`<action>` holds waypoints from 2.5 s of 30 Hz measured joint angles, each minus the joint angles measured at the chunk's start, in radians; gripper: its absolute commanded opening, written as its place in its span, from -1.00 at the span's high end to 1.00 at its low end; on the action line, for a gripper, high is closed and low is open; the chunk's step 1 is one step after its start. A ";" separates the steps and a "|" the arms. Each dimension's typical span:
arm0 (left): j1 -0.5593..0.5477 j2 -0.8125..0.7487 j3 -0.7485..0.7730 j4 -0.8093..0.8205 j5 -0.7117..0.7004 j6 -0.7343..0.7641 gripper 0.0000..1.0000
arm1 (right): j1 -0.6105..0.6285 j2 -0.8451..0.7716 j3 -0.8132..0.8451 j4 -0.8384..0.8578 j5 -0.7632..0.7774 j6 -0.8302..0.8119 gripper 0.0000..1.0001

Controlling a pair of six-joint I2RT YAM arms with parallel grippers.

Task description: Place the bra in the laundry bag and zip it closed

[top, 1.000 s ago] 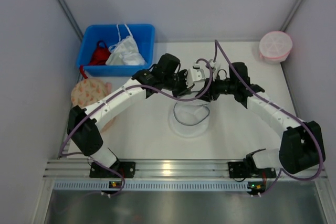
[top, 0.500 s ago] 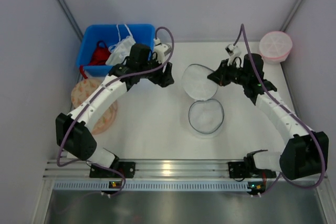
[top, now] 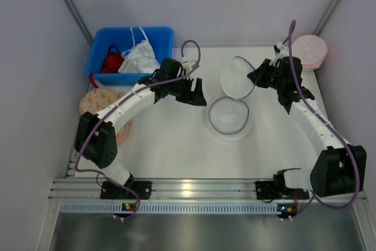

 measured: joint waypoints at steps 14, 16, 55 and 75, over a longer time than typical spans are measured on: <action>0.069 0.061 0.117 0.015 -0.093 0.059 -0.65 | -0.290 0.229 -0.130 0.117 -0.064 0.340 0.47; 0.121 0.061 0.159 0.010 -0.110 0.076 -0.65 | -0.296 0.239 -0.152 0.116 -0.087 0.366 0.27; 0.725 0.874 0.932 -0.015 -0.602 0.422 -0.34 | -0.325 0.063 -0.081 -0.268 -0.097 -0.052 -0.99; 0.726 0.829 0.946 -0.005 -0.412 0.380 1.00 | -0.070 0.401 0.030 -0.243 -0.238 -0.206 -0.01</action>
